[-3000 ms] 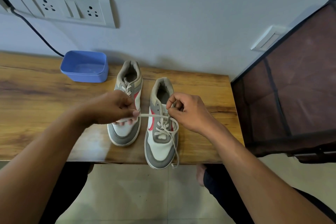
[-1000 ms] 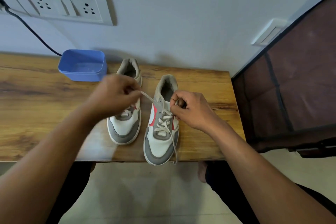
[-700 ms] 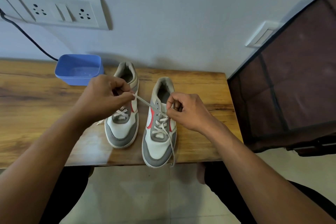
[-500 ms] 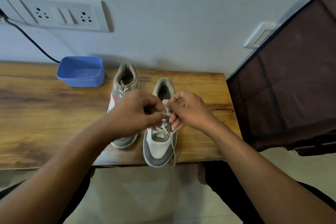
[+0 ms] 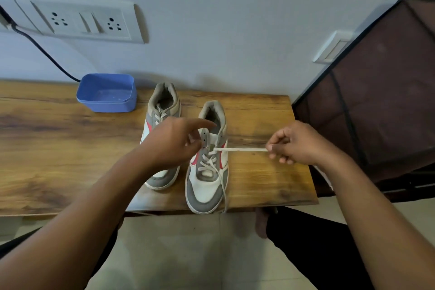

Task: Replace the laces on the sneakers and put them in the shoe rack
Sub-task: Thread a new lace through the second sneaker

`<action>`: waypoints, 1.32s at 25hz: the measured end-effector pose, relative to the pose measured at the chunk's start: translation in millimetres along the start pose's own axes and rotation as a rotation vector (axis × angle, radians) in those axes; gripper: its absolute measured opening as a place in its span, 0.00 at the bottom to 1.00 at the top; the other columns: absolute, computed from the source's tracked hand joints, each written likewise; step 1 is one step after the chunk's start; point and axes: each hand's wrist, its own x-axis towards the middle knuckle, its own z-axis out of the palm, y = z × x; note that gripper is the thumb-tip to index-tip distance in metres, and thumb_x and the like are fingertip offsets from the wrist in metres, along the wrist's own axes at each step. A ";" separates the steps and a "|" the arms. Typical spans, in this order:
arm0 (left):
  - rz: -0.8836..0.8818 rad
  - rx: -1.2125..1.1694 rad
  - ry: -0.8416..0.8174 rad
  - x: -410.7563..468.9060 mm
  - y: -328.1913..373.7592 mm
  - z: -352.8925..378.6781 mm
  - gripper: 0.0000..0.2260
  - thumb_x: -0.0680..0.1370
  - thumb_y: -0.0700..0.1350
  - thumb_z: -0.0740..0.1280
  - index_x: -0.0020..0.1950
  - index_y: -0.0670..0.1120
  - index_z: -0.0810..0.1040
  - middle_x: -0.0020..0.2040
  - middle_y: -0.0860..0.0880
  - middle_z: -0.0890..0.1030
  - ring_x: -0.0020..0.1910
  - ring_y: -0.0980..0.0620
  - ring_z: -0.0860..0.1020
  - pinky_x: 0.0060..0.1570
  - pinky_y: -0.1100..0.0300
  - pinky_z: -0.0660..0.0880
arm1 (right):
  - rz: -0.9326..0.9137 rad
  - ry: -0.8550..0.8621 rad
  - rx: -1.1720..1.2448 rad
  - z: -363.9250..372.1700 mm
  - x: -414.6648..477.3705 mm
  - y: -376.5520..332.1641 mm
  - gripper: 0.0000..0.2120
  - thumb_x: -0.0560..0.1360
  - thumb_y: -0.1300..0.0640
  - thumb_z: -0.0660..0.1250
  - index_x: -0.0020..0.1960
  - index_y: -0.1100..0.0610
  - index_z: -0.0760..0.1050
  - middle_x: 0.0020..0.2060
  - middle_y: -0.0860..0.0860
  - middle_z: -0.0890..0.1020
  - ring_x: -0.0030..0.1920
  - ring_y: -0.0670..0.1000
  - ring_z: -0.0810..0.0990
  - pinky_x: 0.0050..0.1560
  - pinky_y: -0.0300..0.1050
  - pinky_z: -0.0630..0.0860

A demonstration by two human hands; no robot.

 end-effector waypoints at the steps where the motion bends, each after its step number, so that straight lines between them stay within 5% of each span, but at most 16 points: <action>1: 0.016 0.033 -0.025 2.8 0.0 3.5 0.20 0.78 0.43 0.70 0.68 0.59 0.79 0.43 0.58 0.85 0.43 0.60 0.81 0.49 0.56 0.80 | -0.024 0.031 -0.156 5.0 5.1 1.5 0.04 0.80 0.57 0.73 0.46 0.52 0.85 0.40 0.48 0.88 0.37 0.44 0.84 0.40 0.41 0.80; 3: 0.020 0.084 -0.065 8.9 -0.2 8.7 0.20 0.79 0.44 0.70 0.70 0.58 0.78 0.46 0.57 0.85 0.44 0.58 0.81 0.49 0.54 0.80 | -0.086 0.112 -0.350 18.5 11.2 -3.0 0.05 0.80 0.52 0.73 0.45 0.47 0.83 0.44 0.45 0.85 0.45 0.45 0.83 0.45 0.44 0.79; 6: 0.011 0.144 -0.067 16.2 -7.5 11.1 0.18 0.78 0.47 0.71 0.68 0.60 0.78 0.45 0.57 0.85 0.46 0.54 0.81 0.48 0.52 0.80 | -0.235 0.173 -0.295 38.9 4.8 -24.5 0.06 0.80 0.49 0.73 0.44 0.44 0.79 0.43 0.41 0.82 0.45 0.43 0.81 0.42 0.40 0.74; 11: -0.039 0.132 -0.076 19.0 -15.3 10.5 0.14 0.77 0.49 0.73 0.62 0.60 0.79 0.42 0.57 0.81 0.46 0.50 0.82 0.48 0.51 0.79 | -0.318 -0.058 -0.194 84.1 -16.4 -41.5 0.12 0.71 0.44 0.81 0.42 0.48 0.81 0.37 0.44 0.85 0.39 0.42 0.83 0.44 0.48 0.82; 16: -0.112 0.172 -0.035 19.5 -13.4 9.1 0.12 0.78 0.50 0.73 0.61 0.56 0.79 0.46 0.54 0.82 0.47 0.51 0.80 0.43 0.56 0.76 | -0.299 -0.124 -0.184 85.2 -13.0 -37.7 0.07 0.74 0.51 0.78 0.41 0.51 0.83 0.39 0.46 0.86 0.40 0.45 0.84 0.48 0.53 0.83; 22: -0.129 0.146 -0.013 14.2 -14.6 8.5 0.14 0.78 0.51 0.73 0.63 0.53 0.78 0.47 0.53 0.84 0.46 0.52 0.81 0.46 0.53 0.78 | -0.163 -0.187 0.290 54.8 -21.6 -58.4 0.04 0.74 0.67 0.74 0.43 0.61 0.80 0.34 0.57 0.87 0.35 0.53 0.87 0.44 0.55 0.87; 25: -0.094 -0.117 0.018 7.9 -8.9 -1.2 0.11 0.79 0.44 0.72 0.61 0.53 0.80 0.40 0.54 0.84 0.39 0.56 0.80 0.44 0.55 0.77 | -0.208 -0.237 0.352 54.0 -20.7 -68.3 0.06 0.75 0.69 0.73 0.49 0.62 0.80 0.37 0.58 0.87 0.37 0.54 0.87 0.45 0.55 0.87; 29: -0.054 -0.541 -0.338 -7.1 6.4 -10.0 0.06 0.81 0.36 0.68 0.53 0.45 0.82 0.41 0.40 0.83 0.35 0.44 0.79 0.36 0.51 0.78 | -0.252 -0.250 0.485 57.3 -19.2 -78.9 0.09 0.76 0.71 0.72 0.50 0.60 0.76 0.41 0.61 0.87 0.39 0.58 0.88 0.38 0.46 0.84; 33: -0.044 -0.246 -0.366 -5.5 -20.9 -12.0 0.05 0.80 0.41 0.70 0.48 0.49 0.84 0.41 0.51 0.84 0.38 0.56 0.80 0.41 0.60 0.76 | -0.254 -0.342 0.534 47.5 -15.1 -73.1 0.07 0.77 0.69 0.73 0.53 0.65 0.78 0.44 0.64 0.86 0.39 0.58 0.86 0.40 0.50 0.85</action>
